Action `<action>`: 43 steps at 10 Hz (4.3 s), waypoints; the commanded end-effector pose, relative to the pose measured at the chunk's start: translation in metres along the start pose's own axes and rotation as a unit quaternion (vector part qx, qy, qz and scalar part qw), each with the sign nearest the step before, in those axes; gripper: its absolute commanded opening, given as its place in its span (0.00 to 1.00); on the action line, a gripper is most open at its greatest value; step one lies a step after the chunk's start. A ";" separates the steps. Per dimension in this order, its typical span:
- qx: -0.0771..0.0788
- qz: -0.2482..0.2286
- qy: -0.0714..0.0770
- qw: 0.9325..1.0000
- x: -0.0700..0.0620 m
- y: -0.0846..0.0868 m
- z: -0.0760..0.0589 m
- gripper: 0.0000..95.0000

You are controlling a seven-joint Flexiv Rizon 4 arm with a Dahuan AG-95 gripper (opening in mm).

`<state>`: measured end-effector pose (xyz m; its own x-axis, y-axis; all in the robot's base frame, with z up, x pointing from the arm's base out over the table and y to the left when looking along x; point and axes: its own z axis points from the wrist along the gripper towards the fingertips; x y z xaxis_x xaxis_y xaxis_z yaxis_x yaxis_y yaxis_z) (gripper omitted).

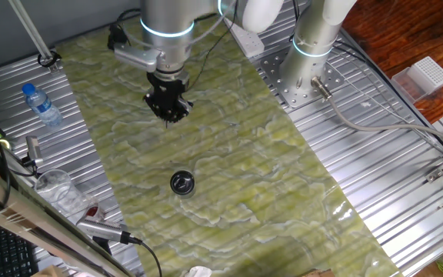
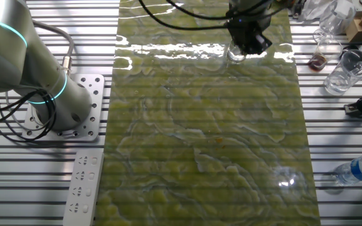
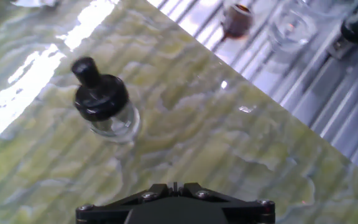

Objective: Screw the lid onto the jar

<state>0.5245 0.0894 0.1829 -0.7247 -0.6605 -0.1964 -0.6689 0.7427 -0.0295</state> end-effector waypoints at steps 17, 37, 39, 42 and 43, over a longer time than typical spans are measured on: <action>0.033 -0.011 -0.038 0.999 -0.048 0.084 0.035 1.00; 0.034 -0.038 -0.041 0.998 -0.080 0.067 0.078 1.00; 0.034 -0.038 -0.043 0.998 -0.083 0.066 0.082 1.00; 0.034 -0.040 -0.043 0.998 -0.081 0.066 0.090 1.00; 0.034 -0.041 -0.043 0.998 -0.080 0.067 0.092 1.00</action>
<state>0.5540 0.2023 0.1048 -0.6484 -0.7104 -0.2737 -0.7112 0.6935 -0.1153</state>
